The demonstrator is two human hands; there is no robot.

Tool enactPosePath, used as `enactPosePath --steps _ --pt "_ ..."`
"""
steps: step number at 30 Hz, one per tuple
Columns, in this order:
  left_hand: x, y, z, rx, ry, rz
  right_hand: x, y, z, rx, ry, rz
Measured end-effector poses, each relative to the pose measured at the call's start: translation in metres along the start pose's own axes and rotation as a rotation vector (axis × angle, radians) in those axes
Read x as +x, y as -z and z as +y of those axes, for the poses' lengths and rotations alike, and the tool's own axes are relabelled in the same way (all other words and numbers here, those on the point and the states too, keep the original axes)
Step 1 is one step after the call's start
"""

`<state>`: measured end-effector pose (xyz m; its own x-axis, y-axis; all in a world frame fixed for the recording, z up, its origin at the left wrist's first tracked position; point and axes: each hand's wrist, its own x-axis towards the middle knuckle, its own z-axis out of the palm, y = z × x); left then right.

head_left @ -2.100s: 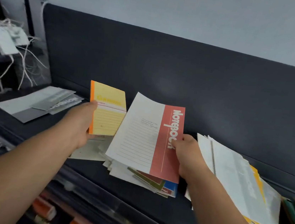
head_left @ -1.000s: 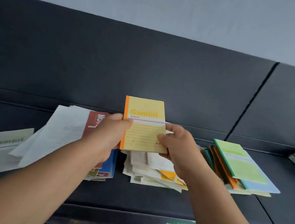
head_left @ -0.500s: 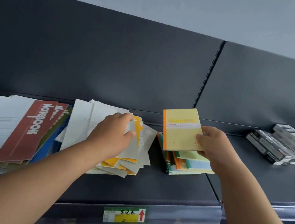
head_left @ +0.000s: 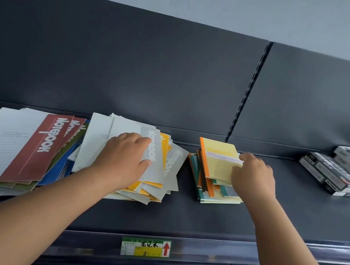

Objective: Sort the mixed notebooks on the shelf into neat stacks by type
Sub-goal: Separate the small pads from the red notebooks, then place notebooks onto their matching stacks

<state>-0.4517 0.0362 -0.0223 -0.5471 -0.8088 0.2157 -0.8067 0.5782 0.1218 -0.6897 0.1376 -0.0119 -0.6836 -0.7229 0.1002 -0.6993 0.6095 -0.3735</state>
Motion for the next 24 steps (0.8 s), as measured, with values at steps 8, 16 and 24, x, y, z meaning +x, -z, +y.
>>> enactPosePath --steps 8,16,24 --pt "-0.021 0.013 -0.033 0.049 0.057 0.052 -0.028 -0.012 -0.063 -0.04 0.288 0.013" --pt "-0.079 0.044 -0.12 0.056 0.168 0.129 -0.086 -0.044 -0.159 -0.057 0.559 -0.034" --pt "-0.171 0.084 -0.251 0.102 0.314 0.152 -0.179 -0.094 -0.293 -0.026 0.775 -0.09"
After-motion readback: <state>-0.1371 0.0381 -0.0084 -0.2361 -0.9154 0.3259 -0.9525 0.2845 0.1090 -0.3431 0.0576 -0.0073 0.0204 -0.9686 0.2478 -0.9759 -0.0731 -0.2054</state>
